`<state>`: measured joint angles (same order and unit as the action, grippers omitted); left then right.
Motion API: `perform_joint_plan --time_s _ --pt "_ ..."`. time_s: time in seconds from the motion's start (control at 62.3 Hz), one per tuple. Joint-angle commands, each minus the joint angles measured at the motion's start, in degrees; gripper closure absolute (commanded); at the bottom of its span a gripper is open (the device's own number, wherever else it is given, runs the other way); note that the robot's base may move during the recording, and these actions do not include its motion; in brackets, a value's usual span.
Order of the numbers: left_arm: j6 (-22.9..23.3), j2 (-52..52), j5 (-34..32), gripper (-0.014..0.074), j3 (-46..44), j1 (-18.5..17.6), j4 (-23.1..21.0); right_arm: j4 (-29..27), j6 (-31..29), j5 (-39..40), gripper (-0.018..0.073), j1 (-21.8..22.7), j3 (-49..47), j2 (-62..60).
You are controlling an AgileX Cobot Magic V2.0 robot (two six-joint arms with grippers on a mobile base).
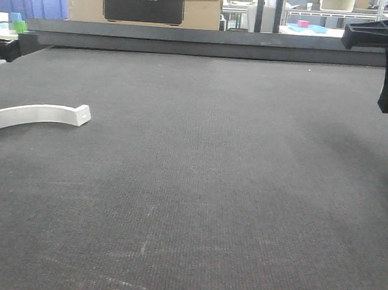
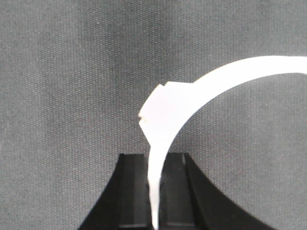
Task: Grab PVC pipe and place in blue bin
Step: 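Lower the left gripper onto the other white curved pipe piece and grasp it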
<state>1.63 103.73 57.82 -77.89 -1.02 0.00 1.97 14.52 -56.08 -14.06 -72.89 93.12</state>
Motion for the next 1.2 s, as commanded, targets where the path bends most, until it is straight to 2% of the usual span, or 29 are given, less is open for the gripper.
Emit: perform_joint_plan --time_s 0.0,0.385,0.53,0.835,1.189 --pt "0.14 1.02 -0.37 0.0356 -0.38 0.05 0.34 0.28 -0.11 0.6 0.0711 0.02 -0.29 -0.43" --pt "0.14 4.23 -0.16 0.0366 -0.38 0.05 0.99 0.28 -0.11 0.72 0.0711 0.02 -0.29 -0.43" --pt "0.14 4.88 0.0 0.0449 -0.38 0.05 1.77 0.28 -0.11 0.82 0.0711 0.02 -0.29 -0.43" --pt "0.14 4.97 0.9 0.0703 -0.38 0.05 1.77 0.28 -0.11 1.11 0.0711 0.02 -0.29 -0.43" --pt "0.14 -0.23 5.65 0.0707 -4.75 0.05 0.78 0.28 -0.11 0.68 0.0711 0.02 -2.03 -3.28"
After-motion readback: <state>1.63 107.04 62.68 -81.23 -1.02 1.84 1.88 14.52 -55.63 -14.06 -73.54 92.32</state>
